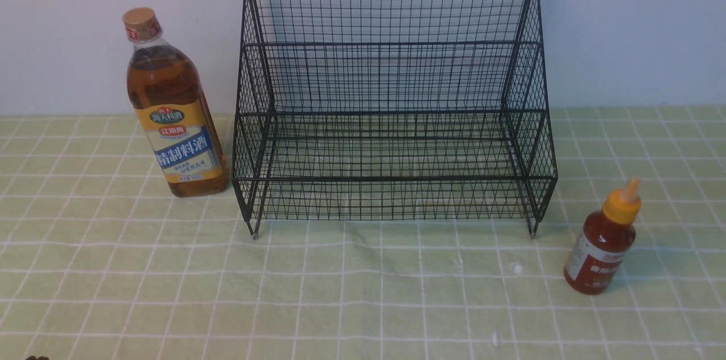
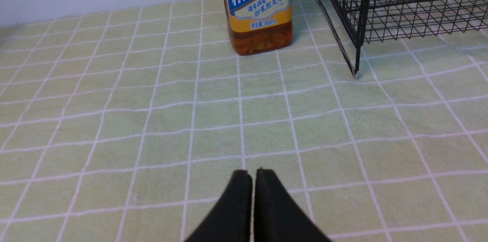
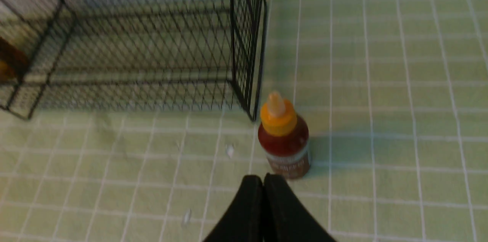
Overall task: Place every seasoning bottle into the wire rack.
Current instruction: Use the right arm to grab the condiment bottle closest to it
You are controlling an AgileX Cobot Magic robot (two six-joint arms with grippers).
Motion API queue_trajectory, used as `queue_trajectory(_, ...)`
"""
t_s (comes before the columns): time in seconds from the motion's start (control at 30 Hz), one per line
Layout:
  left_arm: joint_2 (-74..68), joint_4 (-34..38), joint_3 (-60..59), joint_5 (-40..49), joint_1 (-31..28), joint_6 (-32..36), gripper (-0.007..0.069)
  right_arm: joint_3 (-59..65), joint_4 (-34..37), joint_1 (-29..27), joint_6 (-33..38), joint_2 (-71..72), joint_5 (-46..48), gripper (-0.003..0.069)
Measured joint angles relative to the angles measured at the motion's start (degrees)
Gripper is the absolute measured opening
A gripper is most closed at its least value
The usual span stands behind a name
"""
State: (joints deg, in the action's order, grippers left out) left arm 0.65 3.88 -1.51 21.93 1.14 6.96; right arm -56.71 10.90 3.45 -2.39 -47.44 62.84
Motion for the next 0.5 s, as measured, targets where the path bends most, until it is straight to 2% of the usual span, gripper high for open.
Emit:
queue_trajectory(0.23, 0.0, 0.0, 0.0, 0.0, 0.0, 0.0, -0.0006, -9.9, -0.1, 0.0, -1.1, -17.4, 2.9, 0.0025)
queue_trajectory(0.4, 0.0, 0.0, 0.0, 0.0, 0.0, 0.0, -0.0006, -14.4, 1.1, 0.0, 0.3, -28.2, 4.4, 0.0169)
queue_trajectory(0.5, 0.0, 0.0, 0.0, 0.0, 0.0, 0.0, -0.0006, -15.0, 0.9, 1.2, 1.9, -32.2, 4.6, 0.0294)
